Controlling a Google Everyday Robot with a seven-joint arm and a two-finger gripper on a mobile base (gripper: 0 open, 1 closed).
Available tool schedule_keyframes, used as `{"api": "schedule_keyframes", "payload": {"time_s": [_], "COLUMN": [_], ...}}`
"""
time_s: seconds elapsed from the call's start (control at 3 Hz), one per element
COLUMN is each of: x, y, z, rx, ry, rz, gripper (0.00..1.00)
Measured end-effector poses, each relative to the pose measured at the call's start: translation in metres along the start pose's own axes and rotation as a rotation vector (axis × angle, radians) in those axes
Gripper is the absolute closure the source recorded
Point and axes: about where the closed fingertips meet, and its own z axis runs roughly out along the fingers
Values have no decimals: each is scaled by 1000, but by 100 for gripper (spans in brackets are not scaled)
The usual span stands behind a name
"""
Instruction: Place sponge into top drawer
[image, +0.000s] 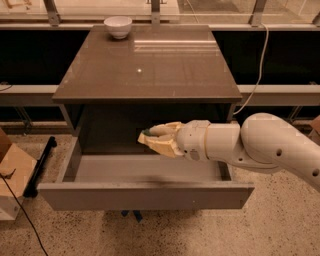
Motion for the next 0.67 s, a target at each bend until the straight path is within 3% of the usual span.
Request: {"api": "schedule_keyframes", "payload": {"time_s": [0.33,0.67], "x": [47,73], "y": [-27,-45], "z": [18,37], "rx": [-6,-28], "ry": [74,121], "rz": [1,2], "gripper": [100,100]}}
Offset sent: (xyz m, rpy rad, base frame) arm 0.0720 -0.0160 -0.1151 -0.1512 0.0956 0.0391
